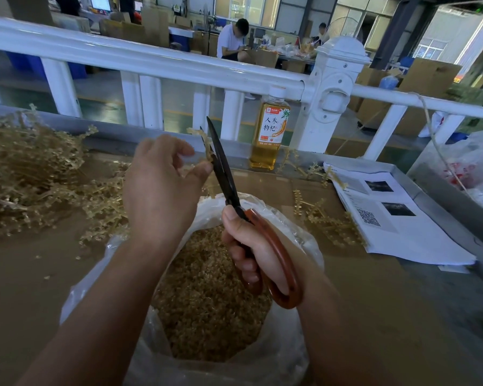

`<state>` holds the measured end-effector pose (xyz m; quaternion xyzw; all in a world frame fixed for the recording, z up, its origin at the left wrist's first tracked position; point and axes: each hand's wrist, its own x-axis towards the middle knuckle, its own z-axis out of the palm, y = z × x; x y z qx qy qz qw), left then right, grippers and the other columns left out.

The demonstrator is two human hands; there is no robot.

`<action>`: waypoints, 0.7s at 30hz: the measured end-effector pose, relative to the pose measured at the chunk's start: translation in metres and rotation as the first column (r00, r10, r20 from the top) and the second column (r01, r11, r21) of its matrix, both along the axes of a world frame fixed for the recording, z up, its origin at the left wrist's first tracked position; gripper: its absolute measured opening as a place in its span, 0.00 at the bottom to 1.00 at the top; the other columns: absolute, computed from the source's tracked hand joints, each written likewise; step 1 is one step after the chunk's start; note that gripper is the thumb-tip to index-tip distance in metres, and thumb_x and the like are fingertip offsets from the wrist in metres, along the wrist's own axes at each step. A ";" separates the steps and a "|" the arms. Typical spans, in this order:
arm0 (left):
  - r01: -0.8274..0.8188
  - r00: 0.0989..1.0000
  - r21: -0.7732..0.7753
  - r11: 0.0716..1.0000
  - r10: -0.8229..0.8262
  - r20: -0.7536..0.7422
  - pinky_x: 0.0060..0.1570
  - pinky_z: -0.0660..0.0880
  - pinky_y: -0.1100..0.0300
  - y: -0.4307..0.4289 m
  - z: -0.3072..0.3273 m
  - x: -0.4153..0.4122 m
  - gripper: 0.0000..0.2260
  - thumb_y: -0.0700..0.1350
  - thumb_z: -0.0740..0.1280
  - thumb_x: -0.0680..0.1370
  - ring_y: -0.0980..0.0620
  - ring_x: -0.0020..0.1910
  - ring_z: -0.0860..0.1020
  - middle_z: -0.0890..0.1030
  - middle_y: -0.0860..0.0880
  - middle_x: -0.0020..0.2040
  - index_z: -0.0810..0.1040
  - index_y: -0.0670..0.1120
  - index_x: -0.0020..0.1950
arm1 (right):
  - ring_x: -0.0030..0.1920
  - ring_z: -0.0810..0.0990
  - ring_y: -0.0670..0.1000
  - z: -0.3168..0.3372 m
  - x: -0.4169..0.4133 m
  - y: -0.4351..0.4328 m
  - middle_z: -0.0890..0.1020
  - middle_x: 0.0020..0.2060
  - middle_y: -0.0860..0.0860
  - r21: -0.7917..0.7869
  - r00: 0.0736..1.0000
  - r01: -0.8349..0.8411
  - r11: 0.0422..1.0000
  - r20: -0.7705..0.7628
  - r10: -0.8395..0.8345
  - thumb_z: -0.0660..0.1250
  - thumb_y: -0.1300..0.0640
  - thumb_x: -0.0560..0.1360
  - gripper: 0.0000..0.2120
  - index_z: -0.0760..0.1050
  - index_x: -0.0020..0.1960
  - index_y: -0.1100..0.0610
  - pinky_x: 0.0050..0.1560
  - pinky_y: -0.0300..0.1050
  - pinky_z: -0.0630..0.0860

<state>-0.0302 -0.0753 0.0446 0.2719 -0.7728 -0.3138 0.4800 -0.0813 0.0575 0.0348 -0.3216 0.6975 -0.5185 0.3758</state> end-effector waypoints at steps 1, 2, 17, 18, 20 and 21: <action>0.033 0.999 -0.004 0.999 -0.033 0.024 0.38 0.65 0.68 -0.003 -0.001 0.000 0.13 0.48 0.72 0.71 0.59 0.40 0.69 0.73 0.54 0.48 0.78 0.48 0.54 | 0.25 0.63 0.43 0.000 0.000 0.000 0.67 0.26 0.45 -0.008 1.000 -0.004 1.000 0.007 0.004 0.58 0.32 0.63 0.22 0.69 0.40 0.51 0.26 0.36 0.63; 0.088 0.995 0.015 0.996 -0.088 0.044 0.43 0.64 0.70 -0.007 -0.002 0.000 0.16 0.48 0.71 0.73 0.61 0.47 0.69 0.71 0.56 0.53 0.77 0.48 0.60 | 0.25 0.63 0.44 0.000 0.000 0.001 0.67 0.26 0.45 -0.018 1.000 -0.009 1.000 0.010 0.010 0.58 0.32 0.63 0.23 0.69 0.40 0.52 0.26 0.36 0.63; 0.455 0.890 0.354 0.817 -0.419 -0.179 0.43 0.75 0.60 -0.008 0.000 0.001 0.14 0.43 0.65 0.77 0.55 0.37 0.80 0.84 0.51 0.35 0.84 0.55 0.35 | 0.26 0.65 0.45 0.004 0.001 -0.001 0.69 0.28 0.47 0.061 0.992 0.005 0.998 -0.129 0.003 0.55 0.36 0.74 0.16 0.68 0.38 0.48 0.29 0.39 0.64; 0.454 0.891 0.352 0.819 -0.417 -0.178 0.43 0.75 0.60 -0.007 0.001 0.001 0.14 0.43 0.65 0.76 0.55 0.37 0.80 0.83 0.51 0.35 0.83 0.57 0.35 | 0.26 0.65 0.45 0.004 0.001 0.000 0.68 0.28 0.48 0.062 0.992 0.006 0.998 -0.126 0.002 0.55 0.37 0.74 0.16 0.68 0.38 0.48 0.29 0.39 0.64; 0.450 0.893 0.365 0.815 -0.410 -0.184 0.40 0.74 0.59 -0.006 0.002 0.001 0.13 0.46 0.66 0.76 0.56 0.35 0.79 0.83 0.52 0.33 0.83 0.58 0.35 | 0.26 0.65 0.45 0.005 0.001 0.000 0.69 0.29 0.48 0.062 0.993 0.006 0.998 -0.122 0.002 0.55 0.35 0.71 0.17 0.68 0.39 0.48 0.29 0.39 0.64; 0.445 0.895 0.377 0.812 -0.403 -0.189 0.38 0.73 0.58 -0.006 0.002 0.001 0.11 0.48 0.66 0.75 0.55 0.33 0.78 0.82 0.52 0.31 0.84 0.56 0.35 | 0.26 0.65 0.45 0.005 0.001 0.000 0.69 0.29 0.48 0.063 0.992 0.002 0.998 -0.123 0.006 0.55 0.33 0.68 0.18 0.68 0.39 0.48 0.29 0.39 0.64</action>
